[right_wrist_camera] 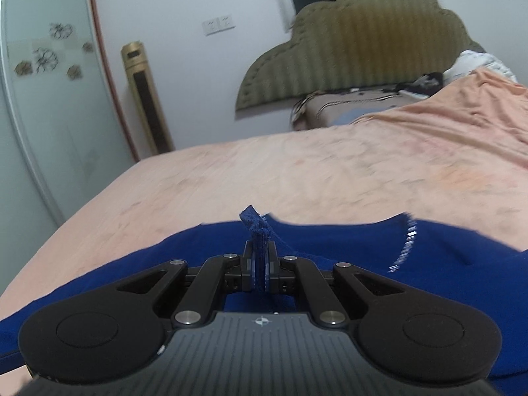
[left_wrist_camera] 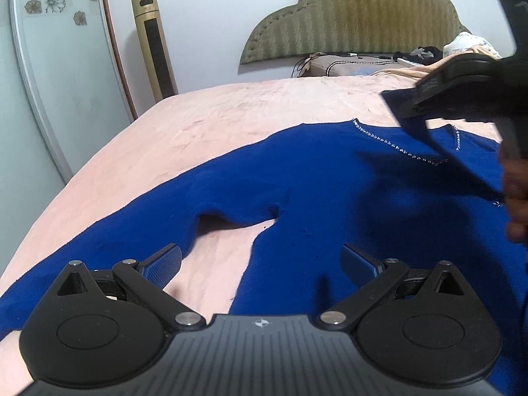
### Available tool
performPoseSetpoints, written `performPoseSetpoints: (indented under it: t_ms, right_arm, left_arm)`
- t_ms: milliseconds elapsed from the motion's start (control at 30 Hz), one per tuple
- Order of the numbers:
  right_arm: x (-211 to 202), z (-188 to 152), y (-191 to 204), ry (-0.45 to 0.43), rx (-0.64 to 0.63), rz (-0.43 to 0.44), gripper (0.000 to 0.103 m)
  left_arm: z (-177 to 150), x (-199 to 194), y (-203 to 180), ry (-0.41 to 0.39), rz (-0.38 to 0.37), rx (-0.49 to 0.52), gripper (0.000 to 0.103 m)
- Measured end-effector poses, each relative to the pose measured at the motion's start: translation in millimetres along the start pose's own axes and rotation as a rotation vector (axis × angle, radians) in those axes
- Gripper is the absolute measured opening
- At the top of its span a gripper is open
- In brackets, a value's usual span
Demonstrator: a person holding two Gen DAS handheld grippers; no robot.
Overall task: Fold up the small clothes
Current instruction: 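Carry the held sleeve across the sweater body and release it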
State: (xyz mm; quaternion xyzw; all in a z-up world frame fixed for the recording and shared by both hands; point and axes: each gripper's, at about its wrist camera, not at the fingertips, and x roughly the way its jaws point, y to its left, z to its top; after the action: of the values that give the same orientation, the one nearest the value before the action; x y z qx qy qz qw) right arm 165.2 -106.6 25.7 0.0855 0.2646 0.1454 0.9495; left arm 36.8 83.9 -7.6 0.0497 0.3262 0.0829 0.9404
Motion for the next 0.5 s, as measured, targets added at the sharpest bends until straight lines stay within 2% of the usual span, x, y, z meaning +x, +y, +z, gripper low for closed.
performPoseSetpoints:
  t_ms: [333,400,433,500]
  right_arm:
    - [26,-6,50,0.052,-0.009,0.091,0.006]
    - [36,-8,60,0.088,-0.018,0.118,0.008]
    - [44,-10,64,0.127,-0.022,0.132,0.012]
    - [59,-17,69,0.202,-0.015,0.136,0.031]
  left_arm:
    - [-3,0,6,0.017,0.017,-0.013,0.103]
    - [-4,2,7,0.029,0.022,-0.014,0.103]
    - [-4,2,7,0.034,0.024,-0.016,0.103]
    - [-5,1,8,0.038,0.021,-0.017,0.103]
